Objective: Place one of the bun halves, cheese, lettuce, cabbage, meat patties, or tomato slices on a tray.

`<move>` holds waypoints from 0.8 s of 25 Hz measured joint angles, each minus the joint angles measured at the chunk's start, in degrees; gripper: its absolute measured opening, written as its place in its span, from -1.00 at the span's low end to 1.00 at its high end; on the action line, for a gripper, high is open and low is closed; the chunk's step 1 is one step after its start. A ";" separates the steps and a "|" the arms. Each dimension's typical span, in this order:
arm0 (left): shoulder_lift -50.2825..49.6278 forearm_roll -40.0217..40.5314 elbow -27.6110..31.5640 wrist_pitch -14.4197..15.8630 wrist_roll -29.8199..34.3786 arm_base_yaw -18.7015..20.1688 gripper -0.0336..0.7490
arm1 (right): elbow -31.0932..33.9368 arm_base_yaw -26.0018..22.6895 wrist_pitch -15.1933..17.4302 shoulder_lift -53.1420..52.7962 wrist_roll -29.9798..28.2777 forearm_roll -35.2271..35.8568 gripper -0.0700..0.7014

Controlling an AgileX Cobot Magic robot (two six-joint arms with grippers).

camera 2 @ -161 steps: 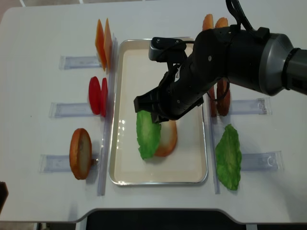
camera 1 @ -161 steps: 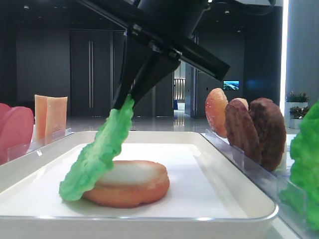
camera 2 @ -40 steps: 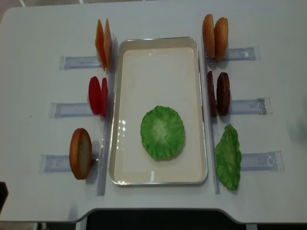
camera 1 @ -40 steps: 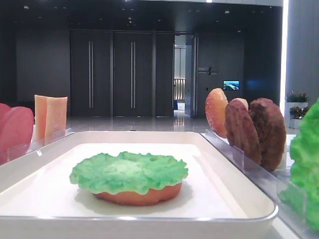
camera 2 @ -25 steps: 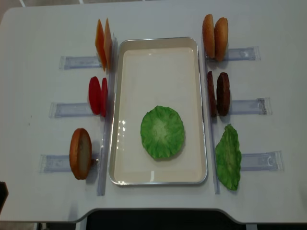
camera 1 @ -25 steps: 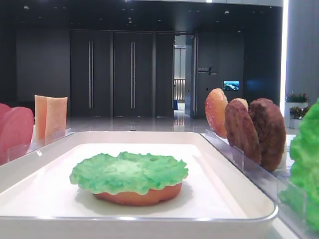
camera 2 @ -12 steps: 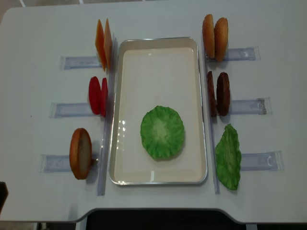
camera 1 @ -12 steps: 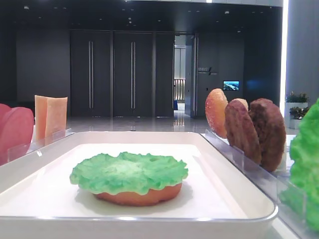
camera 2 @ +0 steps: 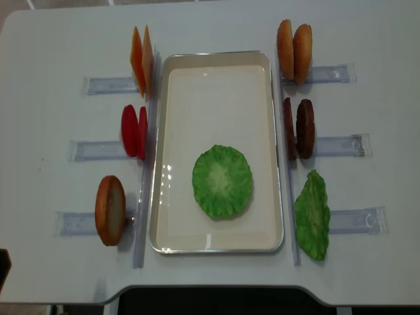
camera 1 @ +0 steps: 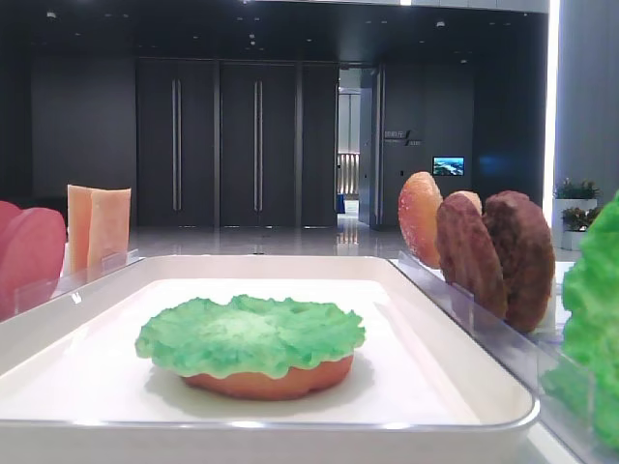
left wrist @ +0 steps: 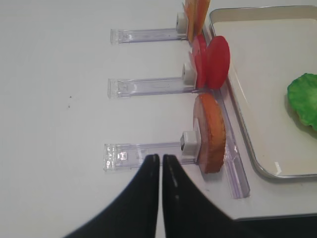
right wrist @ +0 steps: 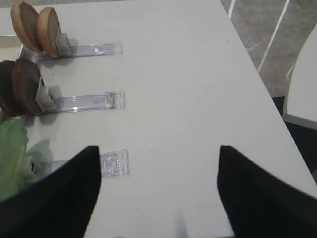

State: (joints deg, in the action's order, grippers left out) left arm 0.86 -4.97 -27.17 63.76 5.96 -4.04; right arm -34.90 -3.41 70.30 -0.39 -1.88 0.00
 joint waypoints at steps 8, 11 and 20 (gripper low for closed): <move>0.00 0.00 0.00 0.00 0.00 0.00 -0.88 | 4.16 0.00 -2.08 -0.10 -1.47 1.21 0.42; 0.00 0.00 0.00 0.00 0.00 0.00 -0.88 | 5.69 0.00 -4.13 -0.10 -1.47 1.27 0.42; 0.00 0.00 0.00 0.00 0.00 0.00 -0.88 | 5.89 0.00 -4.99 -0.10 -1.42 1.27 0.42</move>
